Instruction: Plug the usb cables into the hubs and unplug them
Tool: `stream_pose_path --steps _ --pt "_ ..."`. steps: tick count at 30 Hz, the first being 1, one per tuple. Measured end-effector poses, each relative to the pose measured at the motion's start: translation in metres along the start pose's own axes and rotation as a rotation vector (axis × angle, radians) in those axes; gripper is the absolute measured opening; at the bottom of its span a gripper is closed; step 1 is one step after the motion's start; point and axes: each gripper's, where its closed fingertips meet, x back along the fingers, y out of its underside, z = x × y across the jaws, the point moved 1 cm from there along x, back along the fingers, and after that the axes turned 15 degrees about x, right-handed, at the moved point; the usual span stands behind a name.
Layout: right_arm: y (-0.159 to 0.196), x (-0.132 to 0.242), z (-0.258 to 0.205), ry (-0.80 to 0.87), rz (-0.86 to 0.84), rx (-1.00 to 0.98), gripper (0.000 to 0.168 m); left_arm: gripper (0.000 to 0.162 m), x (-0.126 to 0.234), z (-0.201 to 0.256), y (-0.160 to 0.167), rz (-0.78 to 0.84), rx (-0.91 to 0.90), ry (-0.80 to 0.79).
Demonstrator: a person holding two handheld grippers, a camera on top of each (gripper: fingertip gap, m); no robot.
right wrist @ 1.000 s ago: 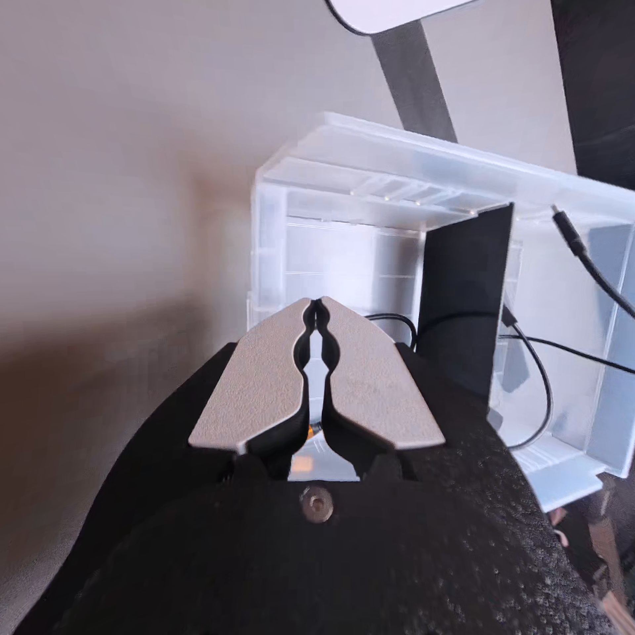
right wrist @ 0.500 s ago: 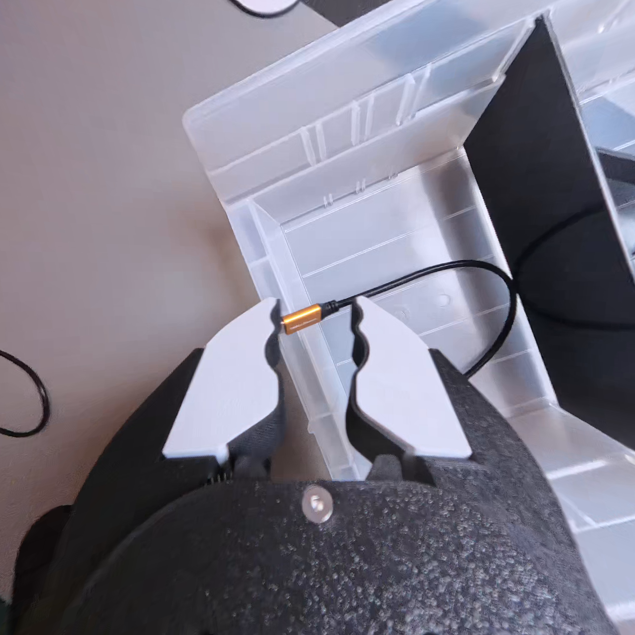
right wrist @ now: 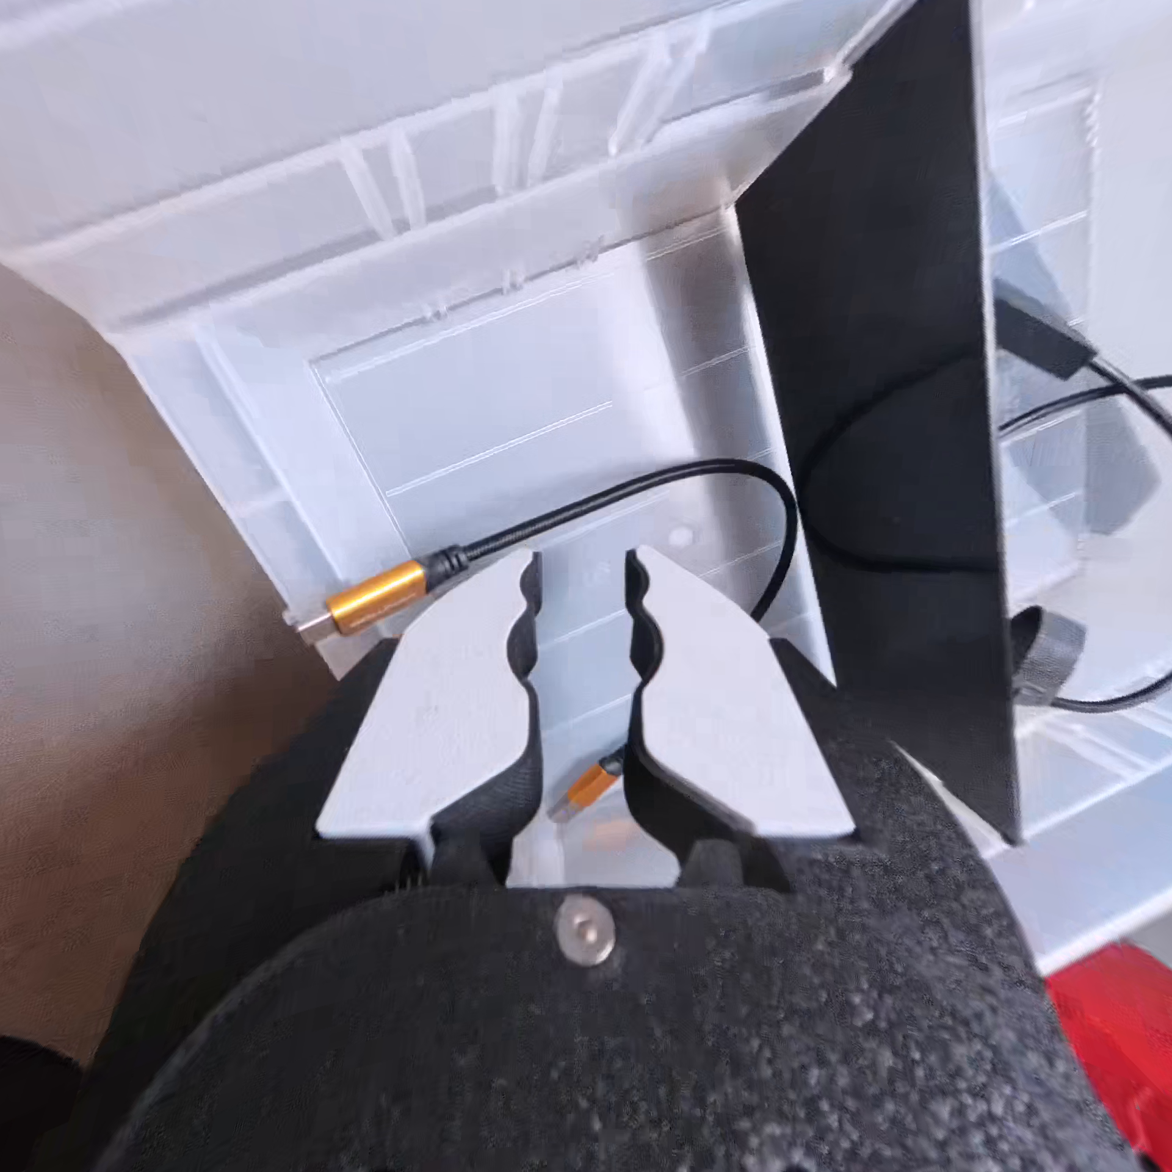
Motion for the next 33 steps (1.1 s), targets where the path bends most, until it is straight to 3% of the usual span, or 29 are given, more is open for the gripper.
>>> stream_pose_path --steps 7,17,24,29,33 --pt "-0.017 0.005 -0.002 -0.257 0.184 -0.367 0.04 0.033 -0.001 0.0 0.003 -0.016 -0.004 0.0" --pt "-0.039 -0.006 -0.01 -0.434 0.329 -0.595 0.048 0.033 -0.003 0.001 0.006 -0.037 -0.003 0.007" --pt "-0.04 -0.019 -0.006 -0.345 0.293 -0.559 0.039 0.033 -0.003 0.001 0.008 -0.045 -0.006 0.005" --pt "-0.03 -0.016 0.01 -0.084 0.203 -0.368 0.032 0.033 -0.005 -0.001 0.011 -0.057 -0.004 0.002" --pt "-0.067 0.038 0.0 0.052 0.464 -0.159 0.033 0.033 -0.004 -0.004 0.011 -0.056 -0.006 -0.017"
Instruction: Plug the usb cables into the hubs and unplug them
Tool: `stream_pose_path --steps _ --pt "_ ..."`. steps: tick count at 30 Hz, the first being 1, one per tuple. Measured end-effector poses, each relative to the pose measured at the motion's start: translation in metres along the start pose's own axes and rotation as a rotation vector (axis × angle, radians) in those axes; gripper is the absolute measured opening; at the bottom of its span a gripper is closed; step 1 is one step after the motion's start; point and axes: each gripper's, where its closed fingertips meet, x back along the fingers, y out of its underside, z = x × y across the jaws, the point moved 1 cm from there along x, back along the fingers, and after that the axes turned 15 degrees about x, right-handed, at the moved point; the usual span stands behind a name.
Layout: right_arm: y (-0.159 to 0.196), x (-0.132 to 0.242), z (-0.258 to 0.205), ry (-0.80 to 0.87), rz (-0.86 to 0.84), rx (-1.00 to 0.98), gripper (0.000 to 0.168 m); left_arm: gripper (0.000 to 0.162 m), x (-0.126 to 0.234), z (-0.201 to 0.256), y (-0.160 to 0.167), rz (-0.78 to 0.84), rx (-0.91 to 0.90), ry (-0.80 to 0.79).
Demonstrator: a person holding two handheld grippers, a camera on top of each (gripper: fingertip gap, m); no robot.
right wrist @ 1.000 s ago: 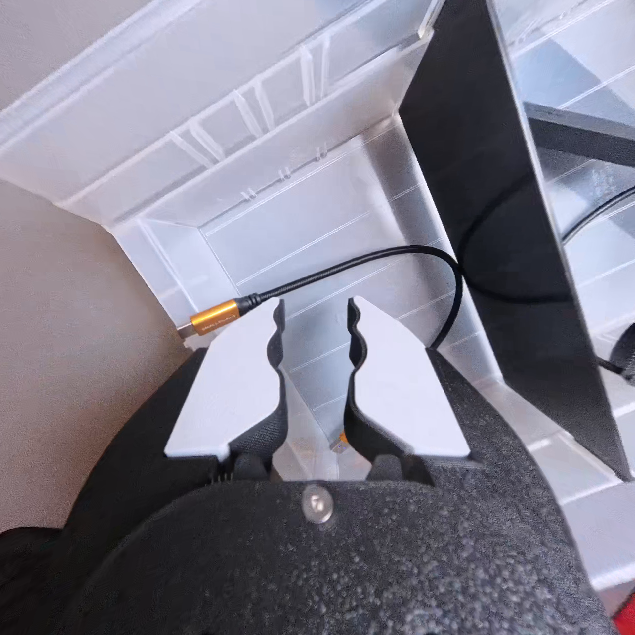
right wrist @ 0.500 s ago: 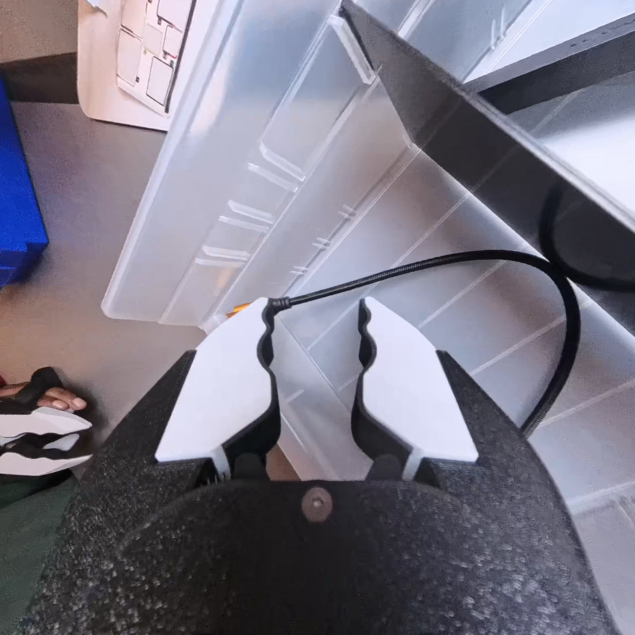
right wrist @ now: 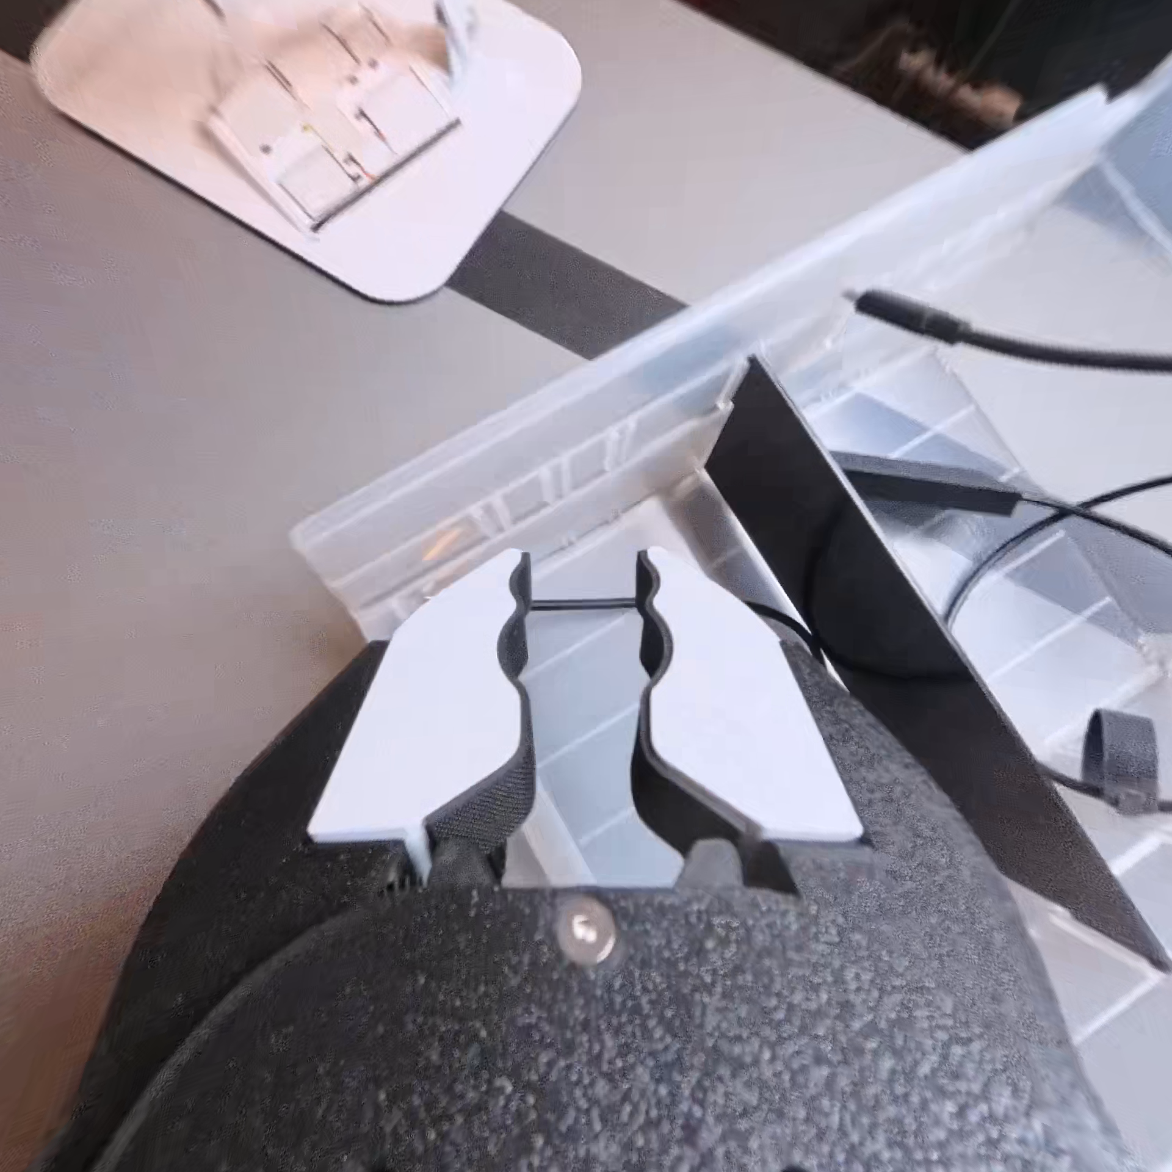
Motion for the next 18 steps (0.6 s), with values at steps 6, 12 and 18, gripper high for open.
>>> stream_pose_path --steps 6,12,18 --pt "-0.013 0.051 -0.17 -0.474 0.178 0.443 0.033 0.033 0.012 -0.012 -0.009 0.043 0.007 -0.048" --pt "0.063 0.048 -0.276 -0.675 -0.029 0.705 0.034 0.032 0.021 -0.02 -0.012 0.076 0.02 -0.073" --pt "0.074 0.043 -0.284 -0.639 -0.077 0.788 0.004 0.032 0.021 -0.019 -0.012 0.068 0.003 -0.086"
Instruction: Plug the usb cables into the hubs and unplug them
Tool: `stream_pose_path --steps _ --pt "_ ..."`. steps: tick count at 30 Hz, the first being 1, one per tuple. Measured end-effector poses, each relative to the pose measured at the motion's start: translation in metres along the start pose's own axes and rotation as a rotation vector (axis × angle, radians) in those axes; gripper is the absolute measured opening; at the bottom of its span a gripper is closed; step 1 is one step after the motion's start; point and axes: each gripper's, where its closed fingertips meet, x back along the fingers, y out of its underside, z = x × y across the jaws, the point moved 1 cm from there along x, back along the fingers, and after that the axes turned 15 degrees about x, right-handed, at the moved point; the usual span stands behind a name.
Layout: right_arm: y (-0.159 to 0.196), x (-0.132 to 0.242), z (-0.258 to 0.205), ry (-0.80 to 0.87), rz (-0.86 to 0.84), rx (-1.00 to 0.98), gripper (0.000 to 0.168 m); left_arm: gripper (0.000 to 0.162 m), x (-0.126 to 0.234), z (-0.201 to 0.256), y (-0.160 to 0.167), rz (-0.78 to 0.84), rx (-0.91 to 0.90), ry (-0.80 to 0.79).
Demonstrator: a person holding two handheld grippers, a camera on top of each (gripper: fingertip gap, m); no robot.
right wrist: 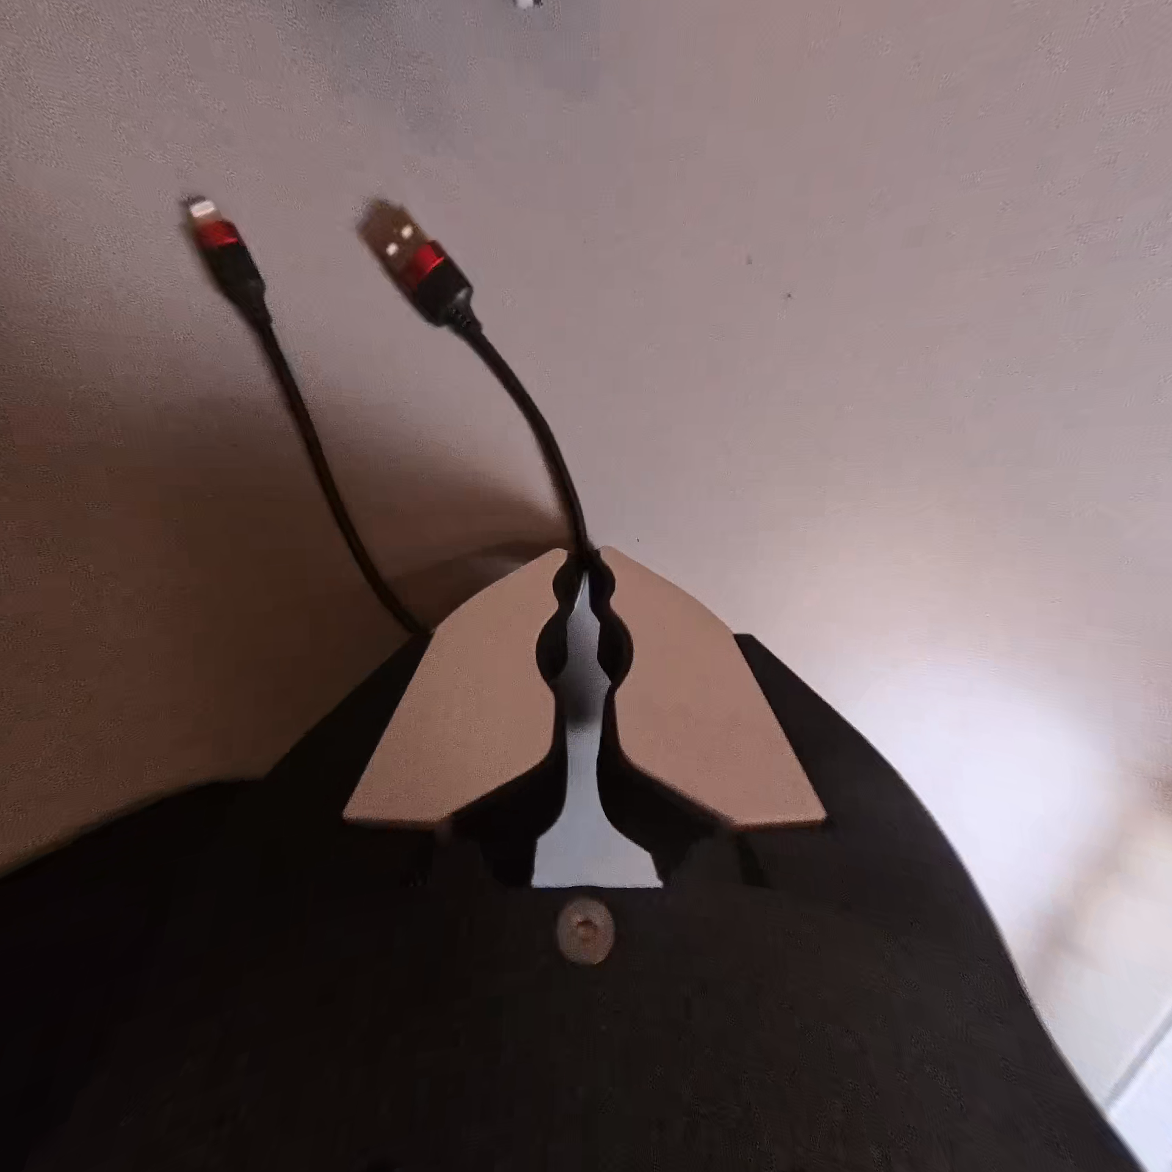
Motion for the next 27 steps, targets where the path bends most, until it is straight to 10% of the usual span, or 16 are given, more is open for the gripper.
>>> stream_pose_path --steps 8,15,22,27 --pt "-0.001 0.115 0.068 0.338 0.059 -0.077 0.004 0.032 0.026 -0.019 -0.024 0.172 0.037 -0.086" --pt "0.104 0.263 0.181 0.899 -0.287 -0.202 0.004 0.032 0.034 -0.025 -0.031 0.229 0.051 -0.12" --pt "0.219 0.198 0.179 0.675 -0.577 -0.417 0.007 0.032 0.033 -0.023 -0.025 0.209 0.023 -0.133" --pt "0.19 0.206 0.186 0.822 -0.335 -0.441 0.038 0.034 0.045 -0.041 -0.028 0.23 0.032 -0.205"
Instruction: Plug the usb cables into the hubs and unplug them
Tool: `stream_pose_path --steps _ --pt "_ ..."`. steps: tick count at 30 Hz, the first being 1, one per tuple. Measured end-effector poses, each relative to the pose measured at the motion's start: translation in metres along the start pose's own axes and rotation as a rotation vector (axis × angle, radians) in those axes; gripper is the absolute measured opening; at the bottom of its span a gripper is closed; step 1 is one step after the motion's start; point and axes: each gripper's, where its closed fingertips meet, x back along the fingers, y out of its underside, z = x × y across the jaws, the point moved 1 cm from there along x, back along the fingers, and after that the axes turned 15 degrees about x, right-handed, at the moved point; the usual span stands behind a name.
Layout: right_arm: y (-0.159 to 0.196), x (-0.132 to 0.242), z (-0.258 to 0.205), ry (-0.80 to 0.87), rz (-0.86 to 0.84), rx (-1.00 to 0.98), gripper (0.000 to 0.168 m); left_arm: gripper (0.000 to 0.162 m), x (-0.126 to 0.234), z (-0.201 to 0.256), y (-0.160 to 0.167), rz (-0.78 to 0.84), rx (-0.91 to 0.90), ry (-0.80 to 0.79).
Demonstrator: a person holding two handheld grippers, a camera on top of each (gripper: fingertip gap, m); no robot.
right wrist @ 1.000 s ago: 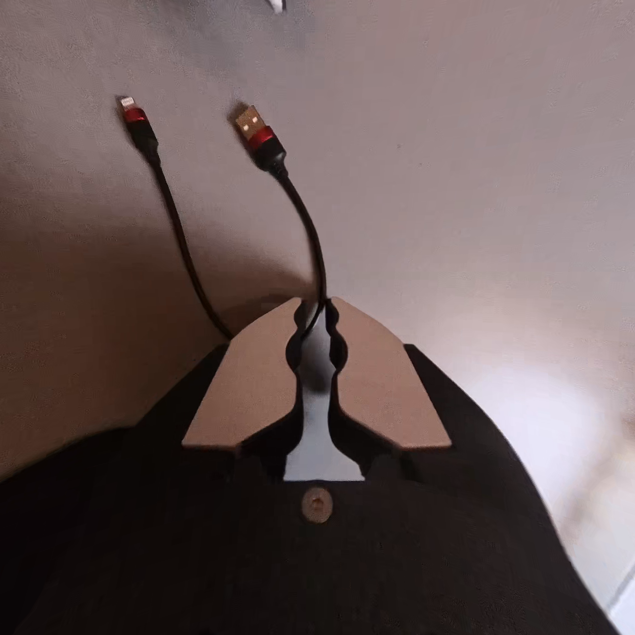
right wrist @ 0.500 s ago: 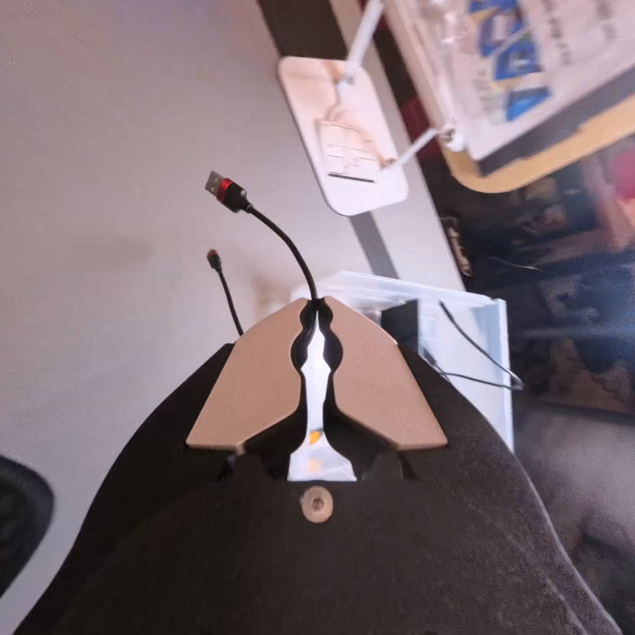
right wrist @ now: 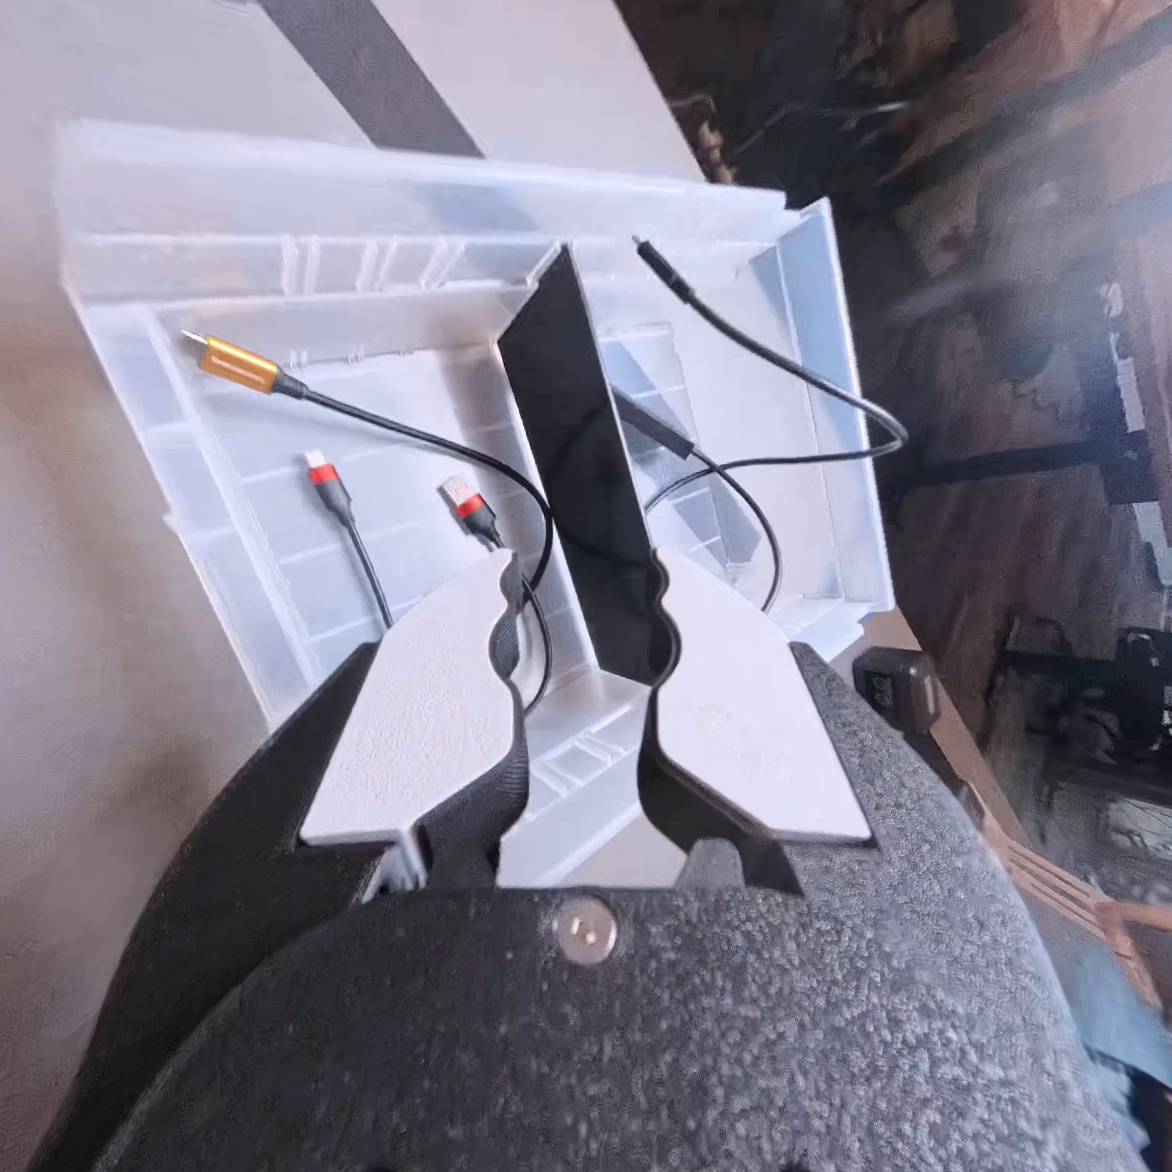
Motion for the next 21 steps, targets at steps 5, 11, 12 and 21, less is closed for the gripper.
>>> stream_pose_path --steps 5,11,12,21 --pt "-0.052 0.046 -0.033 -0.052 0.33 -0.141 0.047 0.036 0.035 -0.068 -0.002 -0.033 -0.068 -0.283" --pt "-0.081 0.085 -0.108 -0.13 0.555 -0.149 0.045 0.039 0.11 -0.168 0.0 -0.134 0.002 -0.593" --pt "-0.084 0.089 -0.119 -0.149 0.579 -0.158 0.045 0.039 0.121 -0.187 -0.002 -0.145 0.017 -0.639" --pt "-0.084 0.111 -0.174 -0.227 0.69 -0.244 0.041 0.049 0.173 -0.327 -0.03 -0.156 0.232 -0.822"
